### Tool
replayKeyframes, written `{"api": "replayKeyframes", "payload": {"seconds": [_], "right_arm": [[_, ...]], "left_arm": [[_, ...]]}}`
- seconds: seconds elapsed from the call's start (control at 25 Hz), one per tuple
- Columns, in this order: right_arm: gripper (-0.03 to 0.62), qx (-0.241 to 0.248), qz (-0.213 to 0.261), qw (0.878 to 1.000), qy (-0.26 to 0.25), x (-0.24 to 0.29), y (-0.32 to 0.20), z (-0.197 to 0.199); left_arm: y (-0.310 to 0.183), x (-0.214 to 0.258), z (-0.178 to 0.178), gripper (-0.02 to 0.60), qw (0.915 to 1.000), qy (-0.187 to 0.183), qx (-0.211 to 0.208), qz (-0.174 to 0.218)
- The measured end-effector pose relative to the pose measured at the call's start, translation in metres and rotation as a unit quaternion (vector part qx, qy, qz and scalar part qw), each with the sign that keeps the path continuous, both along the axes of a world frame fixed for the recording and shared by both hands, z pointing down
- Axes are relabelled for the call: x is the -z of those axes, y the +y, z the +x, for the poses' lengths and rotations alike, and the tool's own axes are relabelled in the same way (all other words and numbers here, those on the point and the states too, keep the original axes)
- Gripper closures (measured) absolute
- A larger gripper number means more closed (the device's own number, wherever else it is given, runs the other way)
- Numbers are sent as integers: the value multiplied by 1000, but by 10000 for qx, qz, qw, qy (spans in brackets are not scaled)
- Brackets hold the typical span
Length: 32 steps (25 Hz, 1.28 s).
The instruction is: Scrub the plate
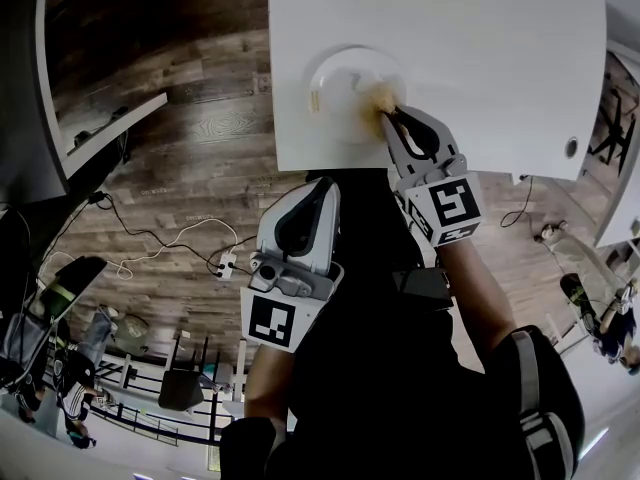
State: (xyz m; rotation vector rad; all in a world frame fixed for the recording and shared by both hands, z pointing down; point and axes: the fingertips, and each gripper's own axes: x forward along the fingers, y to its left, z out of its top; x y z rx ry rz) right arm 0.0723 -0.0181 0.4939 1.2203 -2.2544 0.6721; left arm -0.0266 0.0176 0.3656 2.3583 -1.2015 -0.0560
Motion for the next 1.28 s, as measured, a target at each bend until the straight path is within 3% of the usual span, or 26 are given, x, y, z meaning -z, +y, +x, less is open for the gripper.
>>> {"api": "replayKeyframes", "payload": {"seconds": [0.48, 0.68, 1.28], "right_arm": [[563, -356, 54, 9992, 154, -1, -6, 36], [562, -682, 300, 9970, 201, 18, -20, 53], [562, -878, 1688, 9809, -404, 192, -22, 30]], "left_arm": [[-1, 5, 14, 578, 9998, -36, -173, 54], [-2, 12, 9, 578, 9997, -69, -218, 120], [-7, 118, -1, 578, 9928, -343, -373, 1086]]}}
